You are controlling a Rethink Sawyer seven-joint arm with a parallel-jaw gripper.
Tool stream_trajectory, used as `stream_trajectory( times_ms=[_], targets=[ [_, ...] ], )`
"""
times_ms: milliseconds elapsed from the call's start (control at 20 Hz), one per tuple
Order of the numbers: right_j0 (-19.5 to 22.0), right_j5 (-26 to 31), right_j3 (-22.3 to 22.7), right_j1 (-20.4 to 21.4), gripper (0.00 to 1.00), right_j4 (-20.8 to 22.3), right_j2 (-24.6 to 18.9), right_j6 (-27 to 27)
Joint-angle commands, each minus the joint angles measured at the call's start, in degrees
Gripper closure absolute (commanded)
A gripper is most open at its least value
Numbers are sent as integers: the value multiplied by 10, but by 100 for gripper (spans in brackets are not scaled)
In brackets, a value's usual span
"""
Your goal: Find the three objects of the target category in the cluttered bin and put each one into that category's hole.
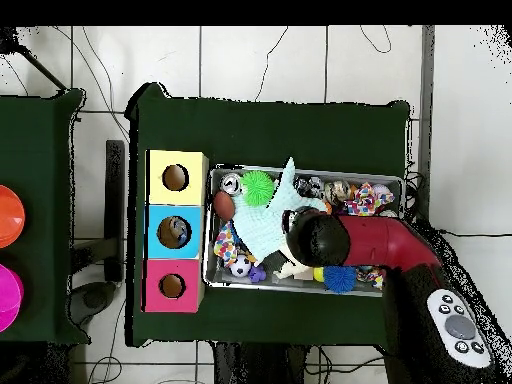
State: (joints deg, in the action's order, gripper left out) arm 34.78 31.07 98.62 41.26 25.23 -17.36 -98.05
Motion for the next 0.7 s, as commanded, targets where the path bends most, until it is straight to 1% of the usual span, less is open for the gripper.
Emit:
stream_trajectory(
  times_ms=[50, 250, 450, 700],
  targets=[
    [-13, -45, -49, -49, 0, -8, 20, -86],
    [-15, -56, -66, -70, 0, -10, 23, -83],
    [-12, -52, -73, -75, 0, -16, 23, -75],
    [-16, -62, -79, -84, 0, -14, 29, -78]
  ],
)
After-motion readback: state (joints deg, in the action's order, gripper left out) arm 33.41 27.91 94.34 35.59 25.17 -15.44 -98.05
